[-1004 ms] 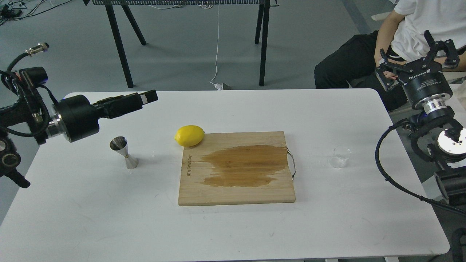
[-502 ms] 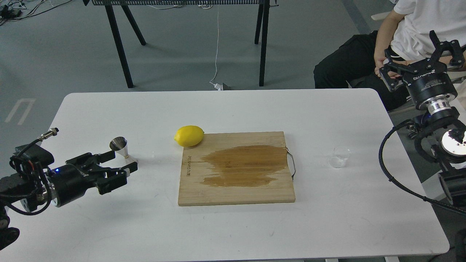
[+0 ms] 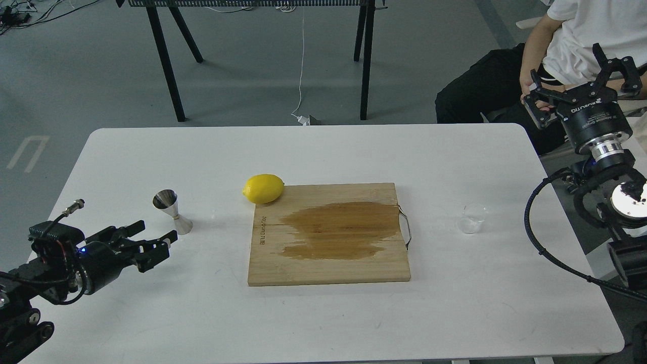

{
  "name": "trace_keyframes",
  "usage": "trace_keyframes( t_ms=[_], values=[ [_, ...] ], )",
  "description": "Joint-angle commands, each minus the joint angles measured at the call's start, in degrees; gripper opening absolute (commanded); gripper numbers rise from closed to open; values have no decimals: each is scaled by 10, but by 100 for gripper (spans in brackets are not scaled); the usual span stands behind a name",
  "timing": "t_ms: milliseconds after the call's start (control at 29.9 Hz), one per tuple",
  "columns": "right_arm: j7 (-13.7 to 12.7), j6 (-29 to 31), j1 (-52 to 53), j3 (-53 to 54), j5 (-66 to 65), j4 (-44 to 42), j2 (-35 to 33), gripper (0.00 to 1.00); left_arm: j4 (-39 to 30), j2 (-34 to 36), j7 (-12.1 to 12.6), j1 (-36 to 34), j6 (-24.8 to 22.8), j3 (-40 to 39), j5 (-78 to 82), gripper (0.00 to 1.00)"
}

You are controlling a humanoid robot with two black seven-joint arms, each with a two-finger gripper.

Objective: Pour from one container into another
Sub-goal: 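Lower the left gripper beside the metal jigger and close on it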

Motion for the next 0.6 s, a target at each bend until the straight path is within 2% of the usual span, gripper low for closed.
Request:
trace_keyframes(
  t_ms=[0, 335, 569],
  values=[
    [0, 0, -1, 0, 0, 0, 0, 100, 41, -36, 1, -6, 12, 0, 1, 90],
    [0, 0, -1, 6, 0, 24, 1, 100, 67, -63, 9, -25, 38, 0, 31, 81],
    [0, 0, 1, 5, -1, 21, 0, 100, 133, -95, 10, -56, 38, 0, 43, 77]
  ],
)
